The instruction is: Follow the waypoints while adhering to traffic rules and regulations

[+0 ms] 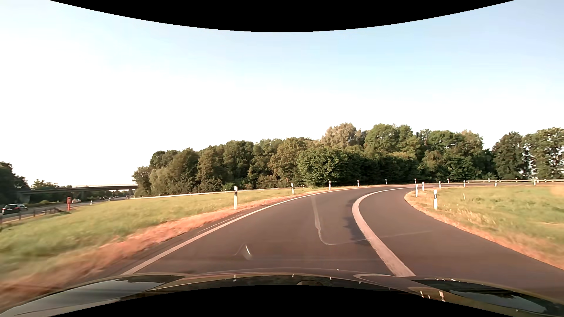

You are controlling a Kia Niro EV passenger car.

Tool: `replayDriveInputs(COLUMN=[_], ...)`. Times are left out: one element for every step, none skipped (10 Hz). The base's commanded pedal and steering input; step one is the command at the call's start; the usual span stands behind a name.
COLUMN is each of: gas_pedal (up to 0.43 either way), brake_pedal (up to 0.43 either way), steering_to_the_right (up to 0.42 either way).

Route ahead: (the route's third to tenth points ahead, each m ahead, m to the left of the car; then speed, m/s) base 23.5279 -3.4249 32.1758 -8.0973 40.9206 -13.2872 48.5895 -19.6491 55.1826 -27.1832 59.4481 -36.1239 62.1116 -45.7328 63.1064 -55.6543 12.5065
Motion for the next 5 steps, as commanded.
replayDriveInputs(gas_pedal=[0.209,0.209,0.209,0.209,0.209], brake_pedal=[0.0,0.0,0.0,0.0,0.0], steering_to_the_right=[0.081,0.082,0.082,0.082,0.082])
